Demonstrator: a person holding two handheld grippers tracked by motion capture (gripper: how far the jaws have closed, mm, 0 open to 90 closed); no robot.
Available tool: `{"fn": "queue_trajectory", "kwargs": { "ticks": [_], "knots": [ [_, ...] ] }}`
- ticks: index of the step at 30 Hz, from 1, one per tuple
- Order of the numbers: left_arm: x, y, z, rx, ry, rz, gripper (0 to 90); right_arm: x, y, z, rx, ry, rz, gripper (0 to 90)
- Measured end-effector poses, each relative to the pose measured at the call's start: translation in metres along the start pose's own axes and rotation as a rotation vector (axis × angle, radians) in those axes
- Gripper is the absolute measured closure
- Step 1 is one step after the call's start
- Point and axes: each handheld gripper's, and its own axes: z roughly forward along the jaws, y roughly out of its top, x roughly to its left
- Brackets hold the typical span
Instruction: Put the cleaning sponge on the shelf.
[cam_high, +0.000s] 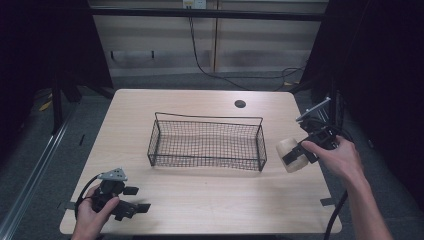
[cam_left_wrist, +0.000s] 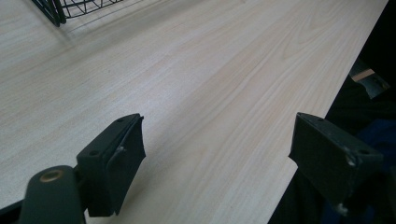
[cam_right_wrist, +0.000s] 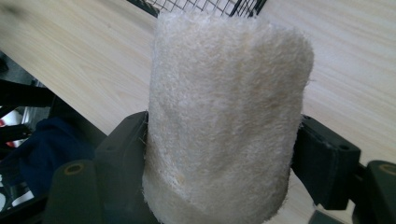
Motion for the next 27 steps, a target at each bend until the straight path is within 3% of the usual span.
{"fn": "queue_trajectory", "kwargs": {
  "ticks": [8, 19, 27],
  "knots": [
    [0.0, 0.0, 0.0, 0.0, -0.001, 0.0, 17.4, 0.008, 0.008, -0.006, -0.014, 0.013, -0.025, 24.9],
    [0.0, 0.0, 0.0, -0.002, -0.002, -0.001, 17.3, 0.024, 0.021, -0.015, -0.029, -0.002, -0.074, 24.9],
    [0.0, 0.0, 0.0, -0.002, -0.002, -0.001, 17.3, 0.037, 0.037, -0.014, -0.005, -0.008, -0.106, 24.9]
  ]
}}
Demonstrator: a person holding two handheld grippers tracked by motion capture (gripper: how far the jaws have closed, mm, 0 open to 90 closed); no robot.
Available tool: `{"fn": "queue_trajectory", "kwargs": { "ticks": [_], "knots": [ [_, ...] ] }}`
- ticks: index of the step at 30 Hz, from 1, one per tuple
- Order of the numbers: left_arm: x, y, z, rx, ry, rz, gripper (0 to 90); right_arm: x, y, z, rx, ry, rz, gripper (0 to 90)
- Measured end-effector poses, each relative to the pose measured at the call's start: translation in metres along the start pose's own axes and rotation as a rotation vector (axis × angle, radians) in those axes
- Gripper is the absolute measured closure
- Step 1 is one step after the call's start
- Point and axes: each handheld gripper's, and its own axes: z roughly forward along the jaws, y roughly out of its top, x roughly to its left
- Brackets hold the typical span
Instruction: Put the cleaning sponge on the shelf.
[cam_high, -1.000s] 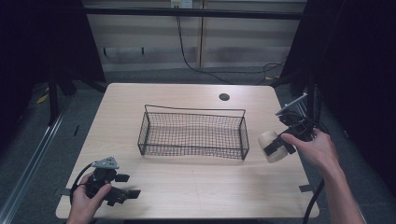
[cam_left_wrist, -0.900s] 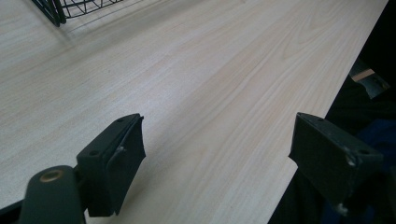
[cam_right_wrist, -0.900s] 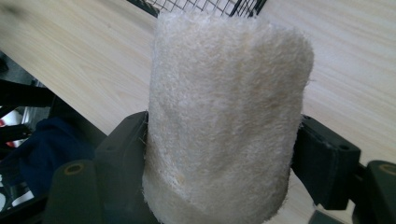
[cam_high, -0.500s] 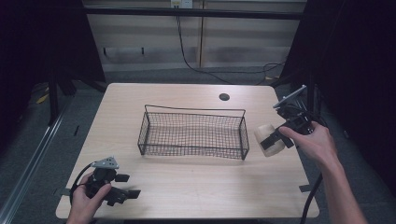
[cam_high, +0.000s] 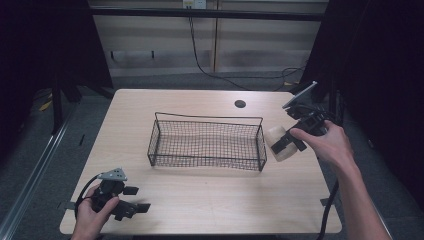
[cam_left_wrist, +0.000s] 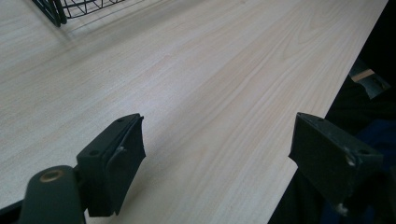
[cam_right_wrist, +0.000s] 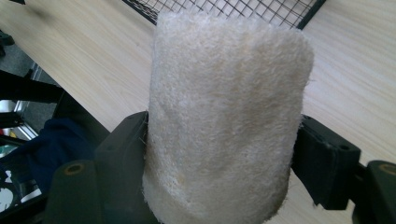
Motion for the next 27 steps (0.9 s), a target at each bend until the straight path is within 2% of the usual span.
{"fn": "queue_trajectory", "kwargs": {
  "ticks": [6, 16, 27],
  "knots": [
    [0.0, 0.0, 0.0, -0.003, 0.0, 0.001, 17.3, 0.007, 0.014, 0.002, 0.001, 0.003, -0.017, 24.9],
    [0.0, 0.0, 0.0, -0.004, 0.001, 0.002, 17.3, 0.018, 0.038, 0.013, 0.033, 0.016, -0.062, 24.9],
    [0.001, 0.0, -0.001, -0.004, 0.0, 0.002, 17.3, 0.02, 0.058, 0.023, 0.071, 0.017, -0.061, 24.9]
  ]
}}
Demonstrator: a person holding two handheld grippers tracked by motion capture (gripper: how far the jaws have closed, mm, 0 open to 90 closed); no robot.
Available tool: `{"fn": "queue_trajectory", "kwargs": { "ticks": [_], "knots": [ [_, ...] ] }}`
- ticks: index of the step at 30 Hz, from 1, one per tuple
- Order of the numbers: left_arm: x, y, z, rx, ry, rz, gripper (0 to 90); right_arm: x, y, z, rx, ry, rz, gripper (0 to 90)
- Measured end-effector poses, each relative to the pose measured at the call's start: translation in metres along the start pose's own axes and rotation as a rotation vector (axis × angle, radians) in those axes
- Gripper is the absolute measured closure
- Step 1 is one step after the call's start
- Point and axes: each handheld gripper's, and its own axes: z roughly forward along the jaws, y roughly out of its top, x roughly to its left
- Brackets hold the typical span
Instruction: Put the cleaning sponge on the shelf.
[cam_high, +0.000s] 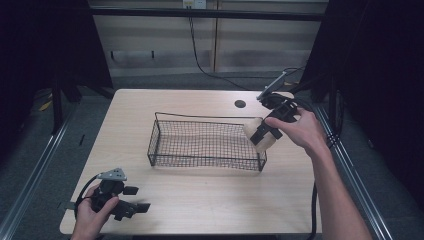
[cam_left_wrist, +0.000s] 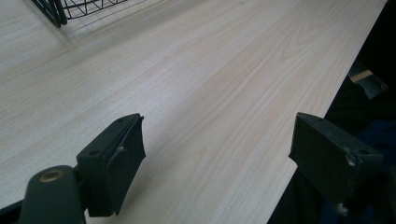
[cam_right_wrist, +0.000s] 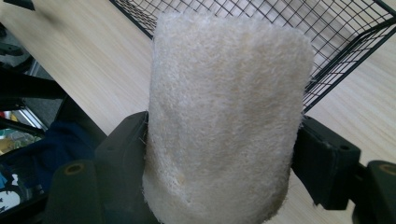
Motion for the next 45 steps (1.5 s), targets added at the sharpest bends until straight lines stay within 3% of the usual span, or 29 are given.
{"fn": "queue_trajectory", "kwargs": {
  "ticks": [5, 8, 17, 27, 32, 45],
  "knots": [
    [0.0, 0.0, 0.0, 0.001, 0.0, -0.001, 17.3, 0.0, 0.006, 0.005, 0.01, -0.008, -0.002, 24.9],
    [0.0, 0.0, 0.0, 0.002, 0.001, 0.0, 17.3, 0.001, 0.013, 0.017, 0.037, -0.037, 0.012, 24.9],
    [0.0, 0.0, -0.001, 0.002, -0.001, 0.003, 17.3, -0.003, 0.024, 0.038, 0.048, -0.041, 0.03, 24.9],
    [0.0, 0.0, 0.0, 0.003, 0.001, 0.003, 17.3, -0.011, 0.028, 0.063, 0.041, -0.046, 0.112, 24.9],
    [0.0, 0.0, 0.0, 0.007, 0.001, 0.002, 17.3, -0.014, 0.029, 0.069, 0.021, -0.044, 0.178, 24.9],
    [0.0, 0.0, 0.0, 0.004, 0.0, 0.003, 17.3, -0.021, 0.027, 0.086, -0.001, -0.061, 0.288, 24.8]
  ]
}}
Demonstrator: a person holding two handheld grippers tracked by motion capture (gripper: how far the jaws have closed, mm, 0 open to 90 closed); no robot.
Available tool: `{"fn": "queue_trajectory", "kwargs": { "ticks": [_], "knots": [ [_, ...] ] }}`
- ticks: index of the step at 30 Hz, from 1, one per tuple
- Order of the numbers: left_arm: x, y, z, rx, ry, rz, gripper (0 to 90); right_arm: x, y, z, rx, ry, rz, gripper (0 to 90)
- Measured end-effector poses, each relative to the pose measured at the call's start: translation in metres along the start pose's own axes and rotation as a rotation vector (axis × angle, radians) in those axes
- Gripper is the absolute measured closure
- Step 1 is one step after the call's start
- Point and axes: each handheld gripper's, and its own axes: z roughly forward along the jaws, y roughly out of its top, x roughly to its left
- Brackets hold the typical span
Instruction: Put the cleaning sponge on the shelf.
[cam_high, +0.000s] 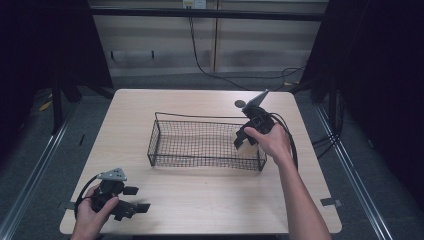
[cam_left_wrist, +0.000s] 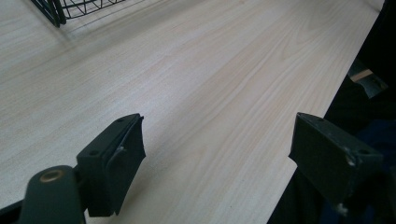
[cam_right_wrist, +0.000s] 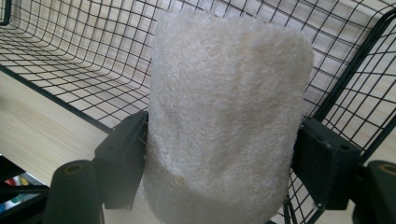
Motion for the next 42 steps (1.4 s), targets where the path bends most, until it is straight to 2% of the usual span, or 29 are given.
{"fn": "queue_trajectory", "kwargs": {
  "ticks": [13, 20, 28, 29, 42],
  "knots": [
    [0.0, 0.0, 0.0, 0.0, -0.002, 0.0, 17.3, -0.004, 0.0, 0.017, 0.006, -0.046, 0.076, 24.7],
    [0.0, 0.0, 0.0, 0.0, -0.002, 0.0, 17.3, -0.007, -0.001, 0.023, 0.004, -0.052, 0.115, 24.7],
    [0.0, 0.0, 0.0, -0.001, -0.003, 0.002, 17.3, -0.009, -0.002, 0.034, 0.001, -0.089, 0.147, 24.7],
    [0.0, 0.0, 0.0, -0.001, -0.002, 0.001, 17.3, -0.009, -0.003, 0.036, 0.008, -0.102, 0.17, 24.6],
    [0.0, 0.0, 0.0, 0.0, -0.001, 0.001, 17.3, -0.008, -0.003, 0.047, 0.023, -0.138, 0.203, 24.4]
  ]
}}
